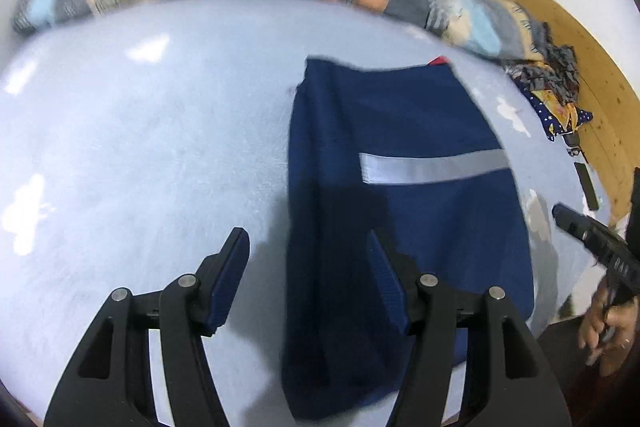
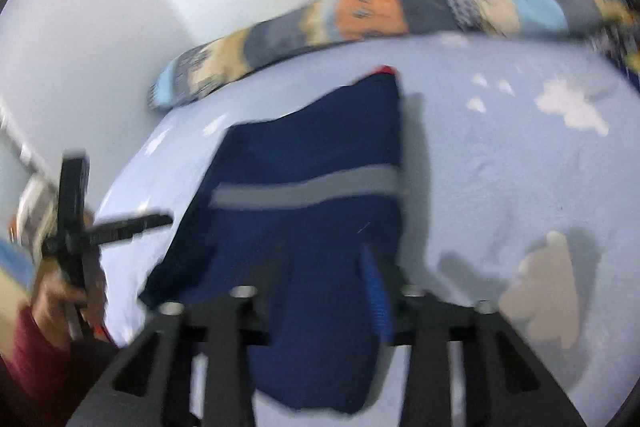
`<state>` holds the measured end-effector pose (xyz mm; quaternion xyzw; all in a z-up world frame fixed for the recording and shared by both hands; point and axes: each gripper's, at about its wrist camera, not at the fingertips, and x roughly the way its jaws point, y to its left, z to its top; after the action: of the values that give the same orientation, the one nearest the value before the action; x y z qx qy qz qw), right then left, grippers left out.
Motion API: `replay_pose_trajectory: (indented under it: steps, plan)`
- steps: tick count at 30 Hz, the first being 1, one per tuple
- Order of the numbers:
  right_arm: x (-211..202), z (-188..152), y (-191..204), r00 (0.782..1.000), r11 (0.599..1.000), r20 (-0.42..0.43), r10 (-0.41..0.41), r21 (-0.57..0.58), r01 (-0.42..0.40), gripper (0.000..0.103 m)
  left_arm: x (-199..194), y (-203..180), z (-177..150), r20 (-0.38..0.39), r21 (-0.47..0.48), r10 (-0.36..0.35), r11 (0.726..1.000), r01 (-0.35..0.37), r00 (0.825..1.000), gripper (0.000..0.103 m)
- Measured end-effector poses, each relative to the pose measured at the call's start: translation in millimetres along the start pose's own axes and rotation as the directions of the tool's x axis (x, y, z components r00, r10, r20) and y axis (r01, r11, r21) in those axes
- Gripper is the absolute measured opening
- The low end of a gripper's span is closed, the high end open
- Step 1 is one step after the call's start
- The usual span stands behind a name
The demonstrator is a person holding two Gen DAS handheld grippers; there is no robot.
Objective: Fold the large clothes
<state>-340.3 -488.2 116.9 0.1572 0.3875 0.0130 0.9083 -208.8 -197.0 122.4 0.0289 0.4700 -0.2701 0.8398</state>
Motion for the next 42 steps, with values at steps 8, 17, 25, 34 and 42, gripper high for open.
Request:
replay_pose_trajectory:
  steps: [8,17,25,34,42]
  plan:
    - [-0.5,-57.9,53.9,0.997,0.976,-0.028,-0.067,-0.208,0.06,0.025,-2.1,-82.6,-62.8,0.044,0.315,-0.01,0.949,-0.004,0.999,0.06]
    - [21.9,-67.9,9.7,0.979,0.995,-0.175,-0.101,-0.045,0.094,0.032,34.2,-16.7,-67.9,-0.129,0.168,-0.025,0.985,0.046,0.991,0.05]
    - [3.0,-63.2,16.3,0.99,0.994,-0.102,-0.103,-0.048,0.098,0.028,6.6,0.8,-80.9,-0.081,0.054,0.004,0.999,0.0,0.997,0.047]
    - [22.1,-78.8,28.6,0.976,0.99,-0.188,-0.109,-0.105,0.091,0.025,27.7,-16.1,-75.5,-0.099,0.101,0.082,0.992,-0.072,0.992,0.052]
    - [-4.7,-47.0,16.8,0.986,0.984,-0.054,-0.158,-0.086,0.153,0.031,4.8,-19.6,-42.2,0.06,0.077,0.107,0.991,-0.111,0.992,0.057]
